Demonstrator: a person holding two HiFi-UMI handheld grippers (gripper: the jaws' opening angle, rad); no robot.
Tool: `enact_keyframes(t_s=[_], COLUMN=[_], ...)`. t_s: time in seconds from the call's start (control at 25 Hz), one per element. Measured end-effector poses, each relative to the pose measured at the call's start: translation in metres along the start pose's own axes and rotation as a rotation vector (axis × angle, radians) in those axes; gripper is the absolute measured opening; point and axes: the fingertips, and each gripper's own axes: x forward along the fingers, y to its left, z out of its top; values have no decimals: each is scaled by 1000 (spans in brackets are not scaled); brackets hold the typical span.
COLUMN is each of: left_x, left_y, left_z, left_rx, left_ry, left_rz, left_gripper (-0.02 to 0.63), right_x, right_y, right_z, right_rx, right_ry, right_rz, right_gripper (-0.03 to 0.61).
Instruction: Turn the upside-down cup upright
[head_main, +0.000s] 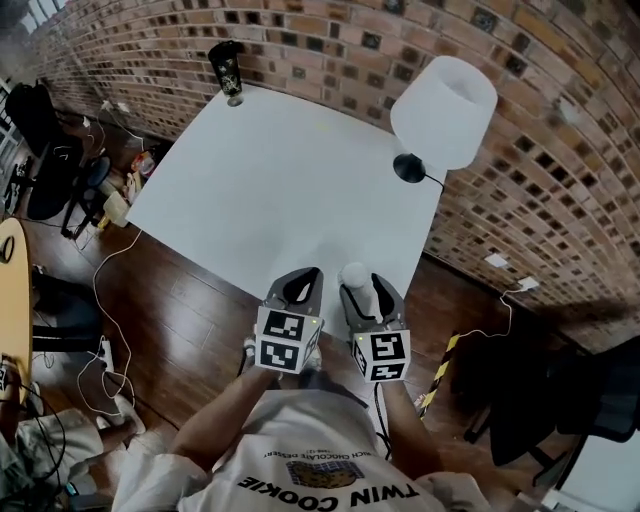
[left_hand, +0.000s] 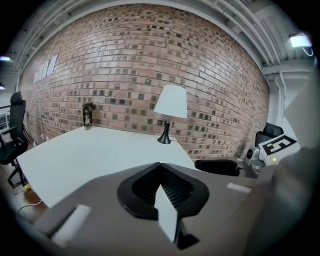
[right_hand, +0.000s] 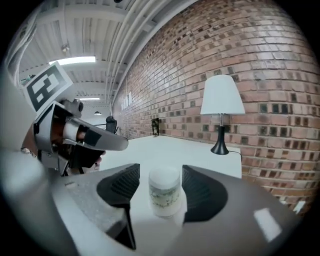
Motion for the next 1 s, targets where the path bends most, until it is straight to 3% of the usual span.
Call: enact_keyframes(t_s=[0.08, 0.2, 0.44, 0.72, 1.0], left_x=[-11, -26, -61, -124, -176], left_y=[2, 4, -9, -45, -96], left_z=[-4, -9, -22, -45, -85], left_rx=[-9, -44, -83, -70, -97], left_ry=[-12, -21, -56, -89, -90], left_rz=[31, 59, 50, 79, 82], left_gripper=[2, 2, 2, 2, 2], right_x=[-6, -17, -40, -99, -171], right_y=[4, 11, 41, 89, 112], right_z=[6, 22, 33, 28, 8], right_rx=[-14, -21, -28, -71, -21], right_ry=[16, -12, -46, -54, -32], right_rz=[12, 27, 73, 109, 105], right_gripper=[261, 104, 6, 3, 3])
